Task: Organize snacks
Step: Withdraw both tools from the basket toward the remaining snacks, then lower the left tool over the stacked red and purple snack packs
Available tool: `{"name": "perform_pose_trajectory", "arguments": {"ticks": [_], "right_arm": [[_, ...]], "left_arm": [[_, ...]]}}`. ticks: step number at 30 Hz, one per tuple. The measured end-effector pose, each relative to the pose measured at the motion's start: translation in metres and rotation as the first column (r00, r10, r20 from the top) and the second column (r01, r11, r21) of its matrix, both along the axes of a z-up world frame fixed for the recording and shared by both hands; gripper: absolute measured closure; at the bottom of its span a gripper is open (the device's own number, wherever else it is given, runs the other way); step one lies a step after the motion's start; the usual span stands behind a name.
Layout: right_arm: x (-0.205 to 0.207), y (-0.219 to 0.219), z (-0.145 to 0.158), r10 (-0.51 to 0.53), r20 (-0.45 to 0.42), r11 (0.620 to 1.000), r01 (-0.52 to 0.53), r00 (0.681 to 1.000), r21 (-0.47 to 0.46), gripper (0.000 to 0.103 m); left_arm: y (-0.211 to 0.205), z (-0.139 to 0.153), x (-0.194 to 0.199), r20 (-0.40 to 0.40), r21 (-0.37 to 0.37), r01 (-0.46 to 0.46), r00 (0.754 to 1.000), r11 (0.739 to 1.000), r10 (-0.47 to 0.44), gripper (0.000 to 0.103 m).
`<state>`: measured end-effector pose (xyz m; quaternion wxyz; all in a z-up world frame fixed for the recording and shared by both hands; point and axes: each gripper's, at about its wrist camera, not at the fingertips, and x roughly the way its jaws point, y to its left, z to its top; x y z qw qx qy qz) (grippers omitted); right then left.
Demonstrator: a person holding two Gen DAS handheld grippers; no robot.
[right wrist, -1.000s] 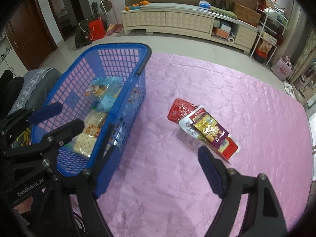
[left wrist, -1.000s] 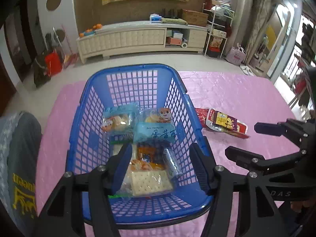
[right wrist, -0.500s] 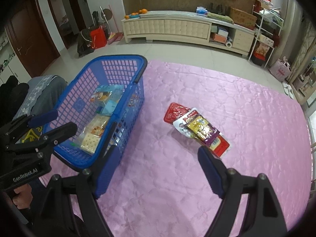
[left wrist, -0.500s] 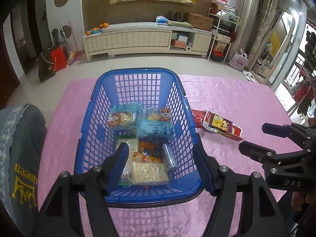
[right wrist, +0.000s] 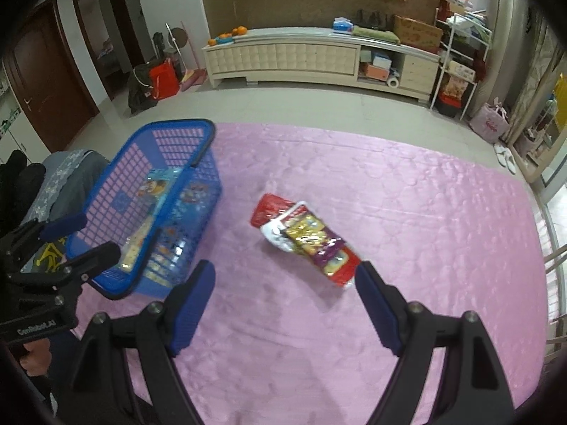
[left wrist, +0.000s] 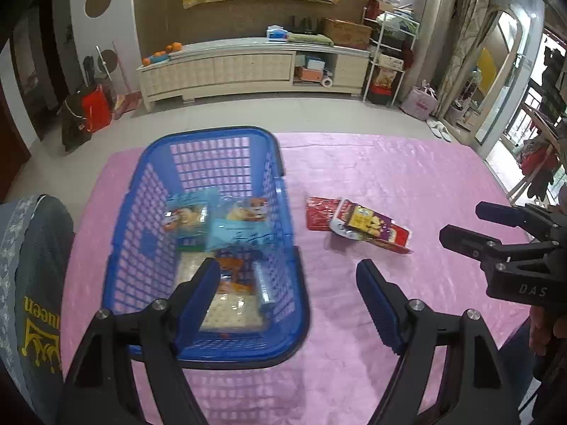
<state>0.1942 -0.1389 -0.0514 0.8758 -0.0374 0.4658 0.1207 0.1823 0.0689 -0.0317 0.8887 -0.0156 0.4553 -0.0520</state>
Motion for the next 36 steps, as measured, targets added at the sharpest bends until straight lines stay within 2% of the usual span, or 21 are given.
{"name": "perform_pose_trajectory", "arguments": {"ticks": [5, 10, 18, 25, 33, 36], "right_arm": [[0.004, -0.023, -0.009, -0.012, -0.009, 1.000, 0.012, 1.000, -0.010, 0.019], [0.004, -0.045, -0.024, -0.031, -0.014, 0.999, 0.031, 0.999, -0.041, 0.019], [0.011, -0.084, -0.049, -0.078, -0.049, 0.997, 0.078, 0.996, -0.015, 0.019], [0.018, -0.118, -0.073, -0.126, -0.064, 0.992, 0.127, 0.990, 0.003, 0.019], [0.027, -0.153, -0.100, -0.175, -0.099, 0.983, 0.179, 0.980, 0.035, 0.019], [0.030, -0.159, -0.109, -0.184, -0.115, 0.980, 0.192, 0.976, 0.060, 0.019]], "left_arm": [[-0.022, -0.009, 0.008, -0.023, -0.009, 0.025, 0.999, 1.000, -0.026, 0.026], [-0.050, -0.018, 0.015, -0.067, -0.090, 0.071, 0.995, 0.993, -0.078, 0.026], [-0.097, -0.050, 0.039, -0.149, -0.086, 0.090, 0.984, 0.992, -0.102, 0.026], [-0.118, -0.090, 0.070, -0.268, -0.168, 0.011, 0.962, 0.986, -0.056, 0.026], [-0.144, -0.136, 0.102, -0.377, -0.198, -0.109, 0.926, 0.974, 0.026, 0.026], [-0.148, -0.146, 0.107, -0.390, -0.198, -0.148, 0.919, 0.969, 0.061, 0.026]]}}
